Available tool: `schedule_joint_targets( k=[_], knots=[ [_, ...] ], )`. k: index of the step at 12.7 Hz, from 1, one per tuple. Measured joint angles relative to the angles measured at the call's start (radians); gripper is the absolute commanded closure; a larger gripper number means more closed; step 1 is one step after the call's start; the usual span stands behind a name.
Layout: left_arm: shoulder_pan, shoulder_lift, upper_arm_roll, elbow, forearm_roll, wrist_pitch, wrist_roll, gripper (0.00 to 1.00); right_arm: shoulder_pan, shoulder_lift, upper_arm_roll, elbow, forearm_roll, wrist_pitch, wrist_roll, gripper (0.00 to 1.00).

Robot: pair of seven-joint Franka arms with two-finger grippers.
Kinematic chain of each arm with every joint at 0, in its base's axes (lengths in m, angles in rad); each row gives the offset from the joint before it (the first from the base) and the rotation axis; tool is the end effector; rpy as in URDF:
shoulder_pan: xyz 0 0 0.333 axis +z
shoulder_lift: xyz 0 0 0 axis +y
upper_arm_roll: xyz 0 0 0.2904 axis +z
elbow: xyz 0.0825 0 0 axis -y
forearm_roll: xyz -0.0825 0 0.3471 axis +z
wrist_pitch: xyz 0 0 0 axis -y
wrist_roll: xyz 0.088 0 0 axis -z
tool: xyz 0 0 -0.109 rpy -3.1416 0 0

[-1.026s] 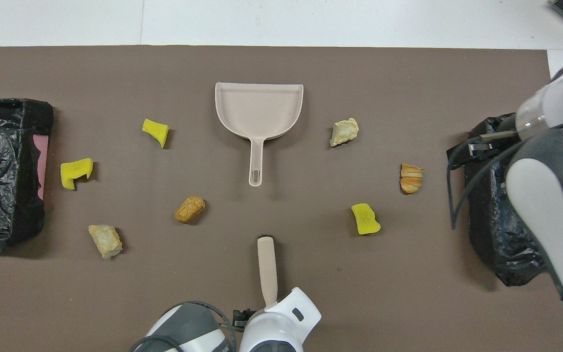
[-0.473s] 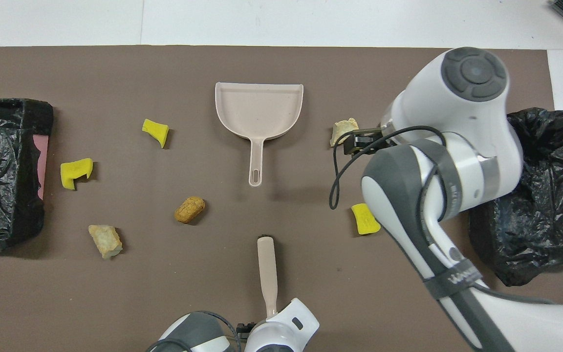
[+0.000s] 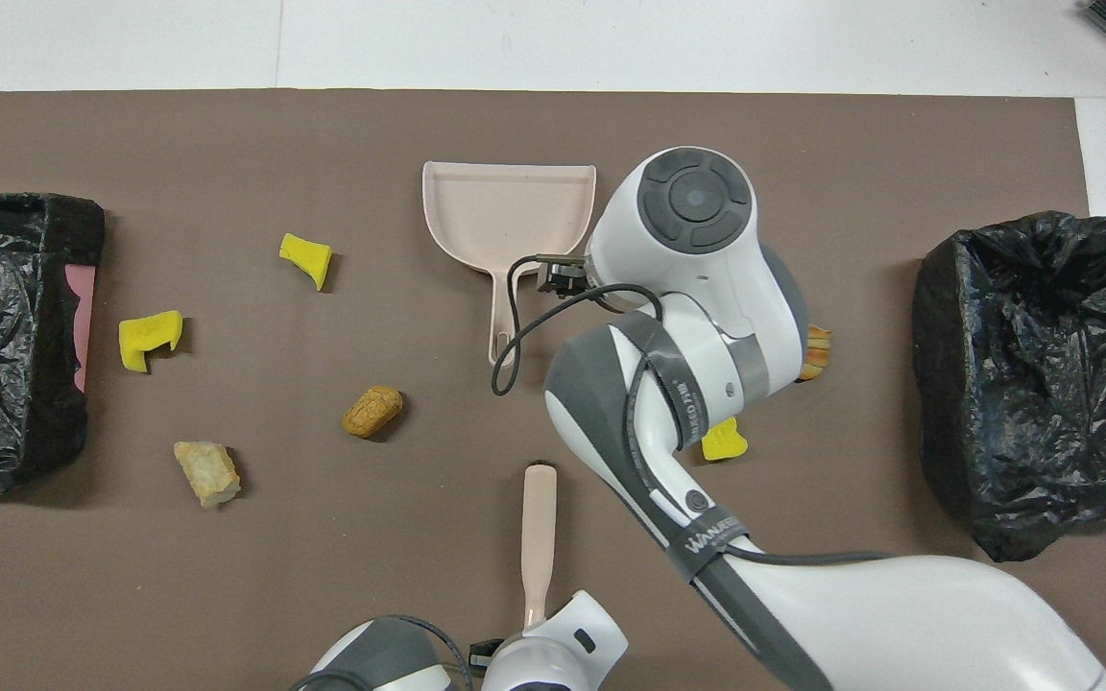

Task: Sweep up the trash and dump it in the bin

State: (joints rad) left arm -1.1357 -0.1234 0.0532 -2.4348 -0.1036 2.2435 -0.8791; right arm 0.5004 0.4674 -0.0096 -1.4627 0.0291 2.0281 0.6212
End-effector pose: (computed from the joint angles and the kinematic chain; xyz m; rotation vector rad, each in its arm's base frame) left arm 0.2028 -0.3888 0.3434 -3.1204 0.2136 0.1704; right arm 0.5779 0.3119 0.4104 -3.0613 0.2158 -0.1097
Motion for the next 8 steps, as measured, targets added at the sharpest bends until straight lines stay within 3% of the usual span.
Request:
schedule_joint_targets(
  k=[3,6,8],
  knots=[
    [0.015,-0.007,0.024,0.030,0.001,-0.076,-0.002,1.00,0.058,0.125,0.000,0.123,0.000,0.039,0.078,0.00],
    [0.120,-0.028,0.037,0.083,0.078,-0.228,0.000,1.00,0.111,0.206,0.000,0.180,0.000,0.064,0.127,0.00],
    [0.197,-0.056,0.040,0.089,0.128,-0.309,0.003,1.00,0.121,0.220,-0.002,0.183,0.000,0.064,0.134,0.34]
  ],
)
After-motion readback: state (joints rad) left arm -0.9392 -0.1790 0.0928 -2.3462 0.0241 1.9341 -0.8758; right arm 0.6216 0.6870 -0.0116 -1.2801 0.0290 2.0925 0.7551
